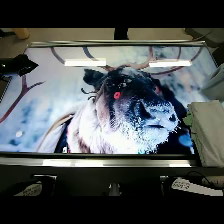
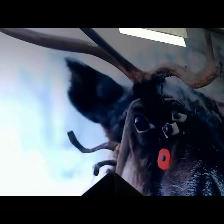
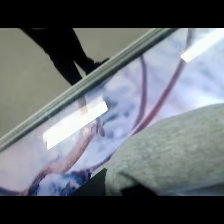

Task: Fold the shirts.

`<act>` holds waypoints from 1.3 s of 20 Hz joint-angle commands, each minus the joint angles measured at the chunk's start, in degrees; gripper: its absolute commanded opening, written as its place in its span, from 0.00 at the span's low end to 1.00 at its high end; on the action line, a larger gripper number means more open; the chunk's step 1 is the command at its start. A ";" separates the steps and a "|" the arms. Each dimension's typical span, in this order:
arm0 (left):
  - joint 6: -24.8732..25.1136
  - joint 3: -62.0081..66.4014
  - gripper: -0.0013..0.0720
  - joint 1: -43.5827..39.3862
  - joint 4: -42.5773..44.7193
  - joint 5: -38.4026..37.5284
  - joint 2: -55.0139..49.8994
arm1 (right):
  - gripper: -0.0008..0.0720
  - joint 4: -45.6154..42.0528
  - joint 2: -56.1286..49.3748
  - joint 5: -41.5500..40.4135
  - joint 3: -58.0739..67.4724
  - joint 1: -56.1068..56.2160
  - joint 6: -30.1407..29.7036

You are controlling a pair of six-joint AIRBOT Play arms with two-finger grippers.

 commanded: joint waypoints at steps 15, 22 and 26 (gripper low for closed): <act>2.99 0.00 0.05 0.04 0.00 1.11 -0.04 | 0.06 -16.68 10.03 12.35 0.04 -0.52 10.51; 2.95 0.02 0.05 0.04 0.00 1.11 -0.02 | 0.05 -3.78 5.07 3.21 0.20 -0.26 4.90; 2.93 0.02 0.05 0.04 -0.02 1.33 -0.04 | 0.06 -11.52 6.43 8.09 0.72 -1.27 2.08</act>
